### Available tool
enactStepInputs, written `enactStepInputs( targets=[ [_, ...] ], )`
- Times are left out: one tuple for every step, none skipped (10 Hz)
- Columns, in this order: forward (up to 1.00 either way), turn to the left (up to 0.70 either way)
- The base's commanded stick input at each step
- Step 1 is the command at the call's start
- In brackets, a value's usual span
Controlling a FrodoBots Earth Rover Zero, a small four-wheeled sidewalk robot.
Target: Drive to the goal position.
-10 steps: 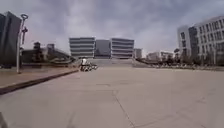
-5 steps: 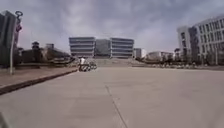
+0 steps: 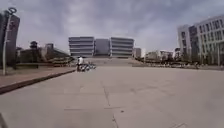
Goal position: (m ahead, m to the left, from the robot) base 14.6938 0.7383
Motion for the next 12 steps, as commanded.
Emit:
enactStepInputs(
  targets=[
    [1.00,0.00],
    [1.00,0.00],
    [1.00,0.00],
    [1.00,0.00],
    [1.00,0.00],
    [1.00,0.00],
    [1.00,0.00],
    [1.00,0.00],
    [1.00,0.00],
    [1.00,0.00],
    [1.00,0.00],
    [1.00,0.00]
  ],
)
